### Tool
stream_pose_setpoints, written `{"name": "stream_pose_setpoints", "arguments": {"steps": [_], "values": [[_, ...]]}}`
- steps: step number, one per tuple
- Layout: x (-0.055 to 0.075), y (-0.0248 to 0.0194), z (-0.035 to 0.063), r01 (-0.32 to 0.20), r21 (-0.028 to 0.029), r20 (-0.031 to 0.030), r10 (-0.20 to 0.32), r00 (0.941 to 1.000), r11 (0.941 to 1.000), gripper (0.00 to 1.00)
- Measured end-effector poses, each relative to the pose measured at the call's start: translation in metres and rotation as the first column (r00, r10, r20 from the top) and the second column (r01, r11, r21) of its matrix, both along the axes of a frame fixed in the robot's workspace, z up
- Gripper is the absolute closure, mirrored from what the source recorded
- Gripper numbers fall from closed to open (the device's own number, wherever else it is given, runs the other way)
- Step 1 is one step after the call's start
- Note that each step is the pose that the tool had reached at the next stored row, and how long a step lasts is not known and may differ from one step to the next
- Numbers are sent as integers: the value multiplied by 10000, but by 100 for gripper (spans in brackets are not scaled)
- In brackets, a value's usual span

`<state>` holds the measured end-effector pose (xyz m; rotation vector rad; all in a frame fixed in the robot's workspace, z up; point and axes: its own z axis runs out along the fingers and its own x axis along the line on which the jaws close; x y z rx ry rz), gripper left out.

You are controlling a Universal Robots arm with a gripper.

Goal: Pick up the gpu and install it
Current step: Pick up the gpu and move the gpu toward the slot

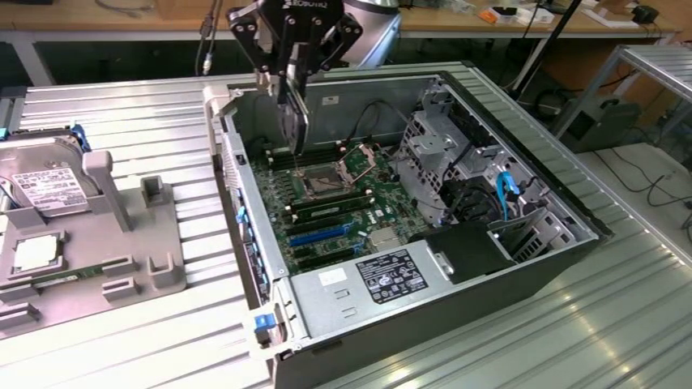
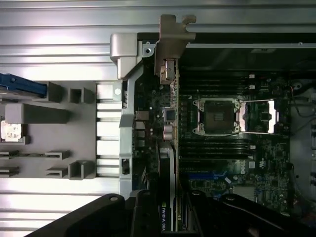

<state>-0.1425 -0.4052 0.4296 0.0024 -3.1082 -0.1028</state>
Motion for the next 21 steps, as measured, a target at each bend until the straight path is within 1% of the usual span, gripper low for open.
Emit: {"name": "stream_pose_setpoints", "arguments": {"steps": [1, 3, 4, 5, 9, 10, 13, 16, 17, 18, 21], "values": [[77, 0, 0, 1, 0, -1, -1, 10000, 10000, 73], [170, 0, 0, 0, 2, 0, 0, 10000, 10000, 73], [263, 0, 0, 1, 2, 0, -1, 10000, 10000, 73], [388, -1, 0, 1, 4, 0, -1, 10000, 10000, 73], [558, -2, 0, 1, 8, 0, -1, 10000, 10000, 73], [622, -2, 0, 0, 12, 0, 0, 10000, 10000, 73], [725, -2, 0, 0, 18, 0, 0, 10000, 10000, 73], [911, -4, 1, 1, 34, -1, -1, 10000, 10000, 73], [970, -6, 0, 1, 45, 0, -1, 10000, 10000, 73], [998, -7, 0, 0, 67, 0, 0, 10000, 10000, 73], [998, -9, 0, 1, 137, 0, -1, 10000, 9999, 73]]}}
